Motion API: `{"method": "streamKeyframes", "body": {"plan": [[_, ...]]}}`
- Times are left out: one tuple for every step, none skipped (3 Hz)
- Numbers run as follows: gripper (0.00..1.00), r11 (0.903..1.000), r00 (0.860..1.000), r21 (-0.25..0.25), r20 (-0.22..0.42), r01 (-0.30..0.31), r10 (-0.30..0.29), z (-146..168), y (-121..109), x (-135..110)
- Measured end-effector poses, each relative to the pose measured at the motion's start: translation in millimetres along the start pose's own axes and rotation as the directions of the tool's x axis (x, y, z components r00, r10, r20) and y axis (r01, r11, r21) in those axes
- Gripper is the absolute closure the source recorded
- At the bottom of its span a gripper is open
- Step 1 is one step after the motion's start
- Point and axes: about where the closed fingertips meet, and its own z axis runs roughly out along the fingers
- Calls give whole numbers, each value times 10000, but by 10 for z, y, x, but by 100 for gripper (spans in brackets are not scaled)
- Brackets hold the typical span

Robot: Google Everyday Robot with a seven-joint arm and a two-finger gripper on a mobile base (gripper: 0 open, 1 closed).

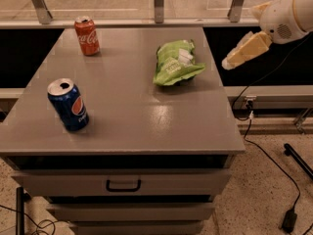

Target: Move green rice chip bag near coke can

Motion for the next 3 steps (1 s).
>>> {"method": "streamKeyframes", "body": {"plan": [[0,9982,9999,-579,-29,-169,168,381,-47,-33],[0,9981,9999,-585,-28,-167,166,384,-46,-34],[0,9983,10000,-587,-83,43,-47,496,71,-7]]}}
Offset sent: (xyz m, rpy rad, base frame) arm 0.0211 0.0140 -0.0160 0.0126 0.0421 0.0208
